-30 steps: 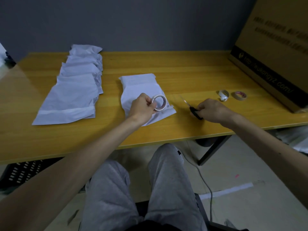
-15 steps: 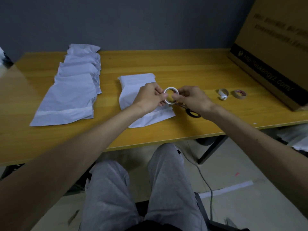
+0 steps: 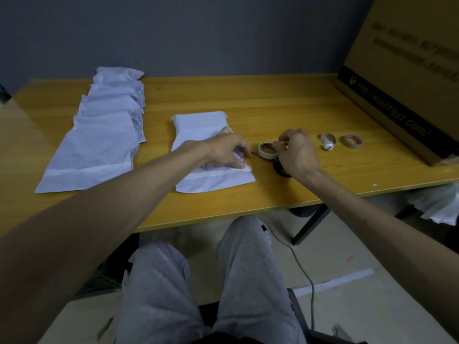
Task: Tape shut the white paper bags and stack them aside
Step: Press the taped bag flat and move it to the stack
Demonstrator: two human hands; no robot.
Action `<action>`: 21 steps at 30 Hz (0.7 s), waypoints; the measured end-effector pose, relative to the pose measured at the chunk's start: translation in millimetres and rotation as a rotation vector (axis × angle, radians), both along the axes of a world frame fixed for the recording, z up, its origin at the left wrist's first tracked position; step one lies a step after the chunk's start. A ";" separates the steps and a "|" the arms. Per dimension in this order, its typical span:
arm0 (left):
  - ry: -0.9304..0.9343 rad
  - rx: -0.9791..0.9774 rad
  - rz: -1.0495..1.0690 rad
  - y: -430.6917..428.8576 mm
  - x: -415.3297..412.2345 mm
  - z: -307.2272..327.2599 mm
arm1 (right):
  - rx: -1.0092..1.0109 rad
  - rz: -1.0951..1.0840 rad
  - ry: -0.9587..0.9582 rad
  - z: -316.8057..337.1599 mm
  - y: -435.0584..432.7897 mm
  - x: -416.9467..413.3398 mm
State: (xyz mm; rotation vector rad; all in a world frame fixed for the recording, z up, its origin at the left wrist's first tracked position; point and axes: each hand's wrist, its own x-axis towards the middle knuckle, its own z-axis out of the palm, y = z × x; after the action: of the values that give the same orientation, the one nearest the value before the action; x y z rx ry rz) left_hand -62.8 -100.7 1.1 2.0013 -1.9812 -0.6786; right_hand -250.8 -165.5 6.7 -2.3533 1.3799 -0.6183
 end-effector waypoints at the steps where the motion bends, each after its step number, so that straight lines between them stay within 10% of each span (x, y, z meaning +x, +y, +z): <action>1: -0.002 0.011 0.007 -1.4 1.0 -0.4 | -0.006 0.033 -0.053 -0.7 5.2 0.2; 21: -0.007 -0.027 -0.084 -5.8 -6.1 13.6 | 0.171 0.066 -0.359 -26.2 49.7 8.3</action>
State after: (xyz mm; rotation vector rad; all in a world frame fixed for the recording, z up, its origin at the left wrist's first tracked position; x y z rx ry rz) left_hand -68.9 -106.5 14.7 1.9172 -2.0773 -0.6601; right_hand -242.5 -115.9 -19.5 -2.0248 1.1414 -0.8209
